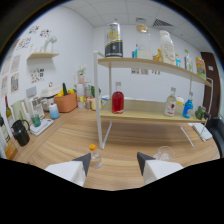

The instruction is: Make me a cup of Mount Fuji.

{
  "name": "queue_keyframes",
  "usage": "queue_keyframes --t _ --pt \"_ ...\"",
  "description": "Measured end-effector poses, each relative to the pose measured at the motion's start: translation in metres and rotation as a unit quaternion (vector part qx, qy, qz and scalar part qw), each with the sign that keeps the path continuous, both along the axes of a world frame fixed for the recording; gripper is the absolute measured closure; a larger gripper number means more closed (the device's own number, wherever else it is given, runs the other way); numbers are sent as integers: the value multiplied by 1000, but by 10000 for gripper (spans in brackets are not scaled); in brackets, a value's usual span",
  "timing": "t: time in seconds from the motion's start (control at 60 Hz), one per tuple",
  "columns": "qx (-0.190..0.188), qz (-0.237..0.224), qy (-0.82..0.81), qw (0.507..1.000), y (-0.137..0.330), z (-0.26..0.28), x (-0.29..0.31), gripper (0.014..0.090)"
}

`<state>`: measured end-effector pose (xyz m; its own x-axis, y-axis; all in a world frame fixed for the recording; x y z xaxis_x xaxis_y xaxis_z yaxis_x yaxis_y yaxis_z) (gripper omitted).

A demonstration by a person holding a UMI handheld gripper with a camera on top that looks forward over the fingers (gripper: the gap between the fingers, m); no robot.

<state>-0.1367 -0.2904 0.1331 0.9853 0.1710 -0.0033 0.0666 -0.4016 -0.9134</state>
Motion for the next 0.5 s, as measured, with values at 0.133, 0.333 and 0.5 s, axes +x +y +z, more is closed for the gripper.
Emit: queue_keyframes --t 0.133,0.333,0.5 --pt "-3 -31 -4 999 -26 2 61 182" --pt "-17 -95 6 995 -31 -2 155 186" --pt "22 -112 13 993 13 35 205 186"
